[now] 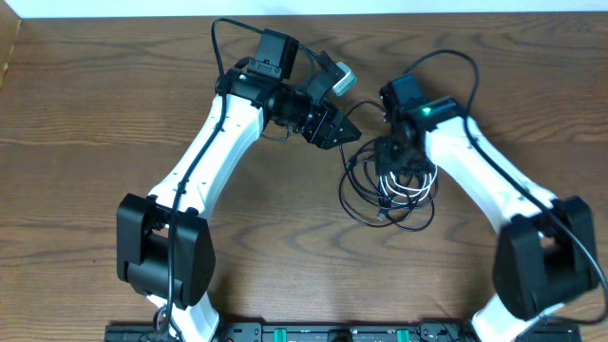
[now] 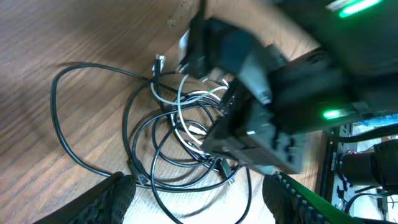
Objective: Untangle cables
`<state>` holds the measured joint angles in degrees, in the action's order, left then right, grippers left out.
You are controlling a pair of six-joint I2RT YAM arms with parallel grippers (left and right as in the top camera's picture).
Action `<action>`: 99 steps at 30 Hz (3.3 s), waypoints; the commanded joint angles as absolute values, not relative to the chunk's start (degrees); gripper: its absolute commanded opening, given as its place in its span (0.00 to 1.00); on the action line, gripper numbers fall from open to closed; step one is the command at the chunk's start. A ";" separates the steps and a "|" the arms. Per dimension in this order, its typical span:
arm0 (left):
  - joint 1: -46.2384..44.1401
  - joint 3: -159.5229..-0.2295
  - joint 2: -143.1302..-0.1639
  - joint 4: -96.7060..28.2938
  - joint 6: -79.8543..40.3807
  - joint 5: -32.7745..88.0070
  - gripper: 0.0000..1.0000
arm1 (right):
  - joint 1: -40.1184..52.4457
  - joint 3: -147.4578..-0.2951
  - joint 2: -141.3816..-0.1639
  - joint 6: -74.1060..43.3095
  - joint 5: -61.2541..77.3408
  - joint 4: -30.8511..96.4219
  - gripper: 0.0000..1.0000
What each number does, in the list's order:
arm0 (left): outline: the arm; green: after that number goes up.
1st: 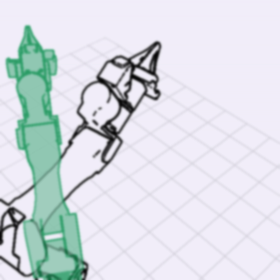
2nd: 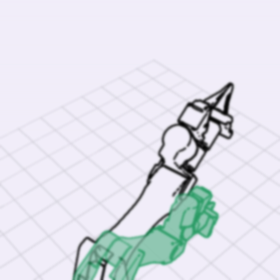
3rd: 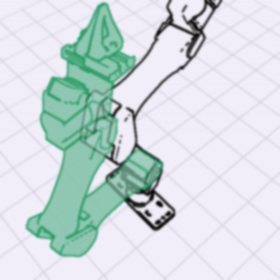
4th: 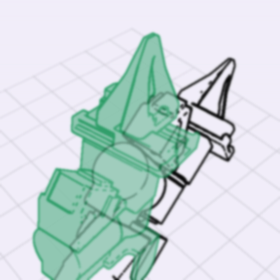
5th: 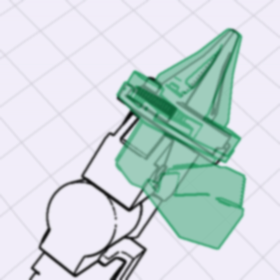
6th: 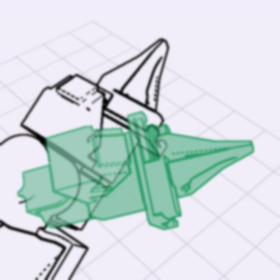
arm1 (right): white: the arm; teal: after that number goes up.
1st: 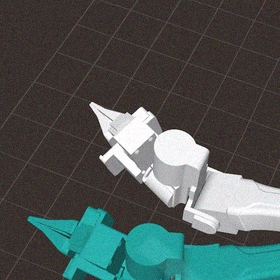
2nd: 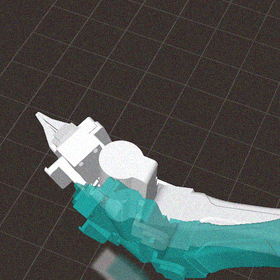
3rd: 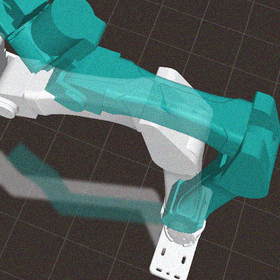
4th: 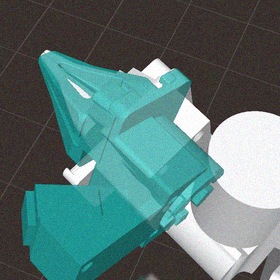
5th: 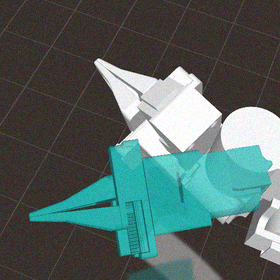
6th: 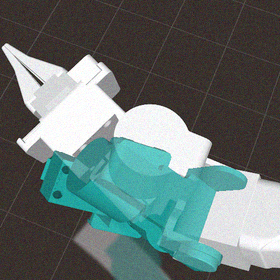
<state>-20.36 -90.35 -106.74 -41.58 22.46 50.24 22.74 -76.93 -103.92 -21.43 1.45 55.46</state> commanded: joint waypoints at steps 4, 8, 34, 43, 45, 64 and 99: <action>-20.32 -90.87 -105.67 -41.71 22.17 49.82 0.71 | 23.03 -77.45 -108.18 -20.97 0.69 55.86 0.59; -20.32 -90.87 -105.67 -41.71 22.15 49.84 0.71 | 23.03 -76.75 -108.55 -20.95 -0.08 55.75 0.62; -20.34 -90.87 -105.67 -42.35 22.15 49.84 0.71 | 22.98 -68.88 -108.68 -21.02 0.38 51.72 0.83; -20.34 -90.87 -105.67 -42.35 22.17 49.84 0.71 | 22.98 -63.83 -108.68 -22.50 2.39 48.16 0.01; -20.34 -90.87 -105.67 -42.35 22.17 49.84 0.71 | 22.98 -63.83 -108.66 -22.50 3.33 47.92 0.01; -20.32 -90.87 -105.67 -42.33 22.20 49.80 0.71 | 22.24 -64.90 -89.38 -22.24 15.40 34.04 0.02; -20.34 -90.87 -105.67 -42.72 22.87 56.95 0.79 | 19.18 -67.02 -71.44 -22.28 24.75 32.32 0.02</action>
